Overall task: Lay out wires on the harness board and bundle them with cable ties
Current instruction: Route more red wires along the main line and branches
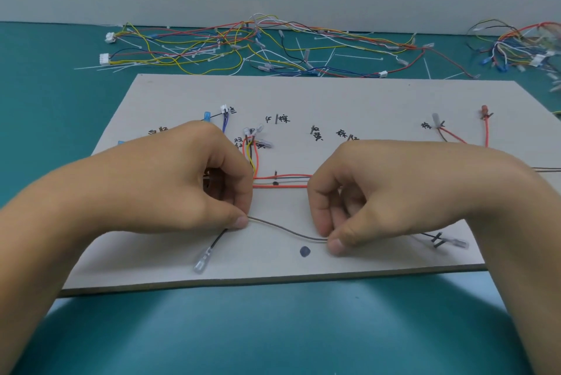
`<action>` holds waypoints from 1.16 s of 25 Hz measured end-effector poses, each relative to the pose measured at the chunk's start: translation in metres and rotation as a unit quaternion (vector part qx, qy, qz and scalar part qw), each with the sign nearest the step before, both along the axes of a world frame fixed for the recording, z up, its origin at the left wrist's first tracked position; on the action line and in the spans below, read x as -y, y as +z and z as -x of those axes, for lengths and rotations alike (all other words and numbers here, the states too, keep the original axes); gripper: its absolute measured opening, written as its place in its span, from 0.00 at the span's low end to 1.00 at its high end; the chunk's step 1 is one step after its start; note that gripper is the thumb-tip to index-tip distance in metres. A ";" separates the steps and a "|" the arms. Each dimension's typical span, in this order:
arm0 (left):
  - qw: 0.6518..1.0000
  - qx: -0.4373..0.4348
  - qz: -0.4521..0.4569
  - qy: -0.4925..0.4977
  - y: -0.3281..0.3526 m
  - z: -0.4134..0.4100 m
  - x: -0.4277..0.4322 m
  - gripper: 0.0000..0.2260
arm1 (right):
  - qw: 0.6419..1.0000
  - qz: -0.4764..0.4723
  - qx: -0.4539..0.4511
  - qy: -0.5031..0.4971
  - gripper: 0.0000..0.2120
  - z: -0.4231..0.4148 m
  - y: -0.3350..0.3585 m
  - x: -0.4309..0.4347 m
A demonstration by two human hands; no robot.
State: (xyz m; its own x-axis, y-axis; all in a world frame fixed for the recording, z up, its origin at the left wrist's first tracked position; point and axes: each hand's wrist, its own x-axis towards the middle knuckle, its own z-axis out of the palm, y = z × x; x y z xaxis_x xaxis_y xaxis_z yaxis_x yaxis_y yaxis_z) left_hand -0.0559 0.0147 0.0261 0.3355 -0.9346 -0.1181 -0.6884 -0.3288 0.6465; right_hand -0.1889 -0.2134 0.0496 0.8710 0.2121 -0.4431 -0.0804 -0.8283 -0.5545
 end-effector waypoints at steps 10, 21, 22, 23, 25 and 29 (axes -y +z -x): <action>1.000 0.004 0.008 -0.013 0.002 0.005 -0.001 0.02 | 0.998 0.008 0.066 -0.010 0.02 -0.001 -0.004 -0.017; 0.999 0.034 -0.015 -0.002 0.010 0.007 -0.006 0.09 | 0.994 -0.039 0.097 -0.018 0.04 -0.004 -0.011 -0.026; 0.999 0.031 -0.012 -0.004 0.010 0.007 -0.006 0.10 | 0.992 -0.059 0.108 -0.033 0.04 -0.006 -0.010 -0.024; 0.999 0.032 -0.005 -0.003 0.010 0.007 -0.006 0.11 | 0.986 -0.084 0.130 -0.058 0.05 -0.008 -0.008 -0.021; 0.999 0.038 0.009 0.001 0.010 0.006 -0.007 0.12 | 0.962 -0.125 0.201 -0.135 0.07 -0.013 -0.005 -0.012; 0.999 0.046 0.027 -0.002 0.009 0.001 -0.008 0.12 | 0.914 -0.103 0.312 -0.239 0.07 -0.018 -0.001 0.004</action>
